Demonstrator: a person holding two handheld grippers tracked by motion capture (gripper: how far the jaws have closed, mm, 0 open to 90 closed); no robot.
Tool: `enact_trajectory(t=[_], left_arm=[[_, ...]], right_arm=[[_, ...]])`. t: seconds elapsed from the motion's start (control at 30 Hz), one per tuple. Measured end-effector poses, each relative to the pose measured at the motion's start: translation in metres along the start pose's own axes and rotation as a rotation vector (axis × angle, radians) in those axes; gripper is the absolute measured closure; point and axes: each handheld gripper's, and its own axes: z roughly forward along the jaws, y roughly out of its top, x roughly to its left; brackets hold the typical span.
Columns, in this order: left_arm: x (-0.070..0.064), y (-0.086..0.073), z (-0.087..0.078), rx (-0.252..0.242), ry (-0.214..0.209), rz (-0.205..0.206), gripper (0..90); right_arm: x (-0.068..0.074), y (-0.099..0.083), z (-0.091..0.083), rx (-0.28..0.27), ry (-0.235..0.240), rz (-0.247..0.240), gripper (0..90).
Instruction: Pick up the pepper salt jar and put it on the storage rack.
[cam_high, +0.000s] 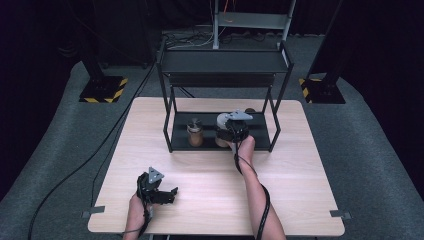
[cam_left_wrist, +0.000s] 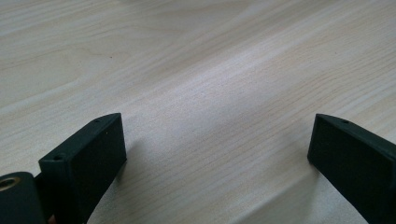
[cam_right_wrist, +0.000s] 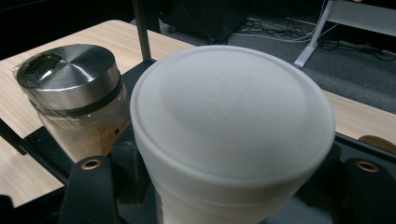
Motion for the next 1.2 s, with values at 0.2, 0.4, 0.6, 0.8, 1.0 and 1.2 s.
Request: enact_trajectory(t=[0.2,0.4,0.6,0.8,1.0,1.2], left_arm=[[0.000,0.000,0.000,0.000,0.000,0.001,3.9],[0.000,0.000,0.000,0.000,0.000,0.001,3.9],[0.000,0.000,0.000,0.000,0.000,0.001,3.9],[0.000,0.000,0.000,0.000,0.000,0.001,4.0],[0.000,0.000,0.000,0.000,0.000,0.001,4.0],[-0.001,0.000,0.000,0.000,0.003,-0.001,4.0]], right_arm=[[-0.003,0.001,0.000,0.009,0.010,0.003,33.0],[-0.002,0.003,0.001,0.018,0.010,0.002,32.8],[-0.005,0.007,0.000,0.046,0.012,0.028,19.0],[-0.015,0.012,-0.005,0.122,0.051,0.050,5.4],[-0.020,0.007,-0.026,0.205,0.099,0.045,0.0],[-0.015,-0.020,-0.064,0.231,0.094,0.037,0.0]])
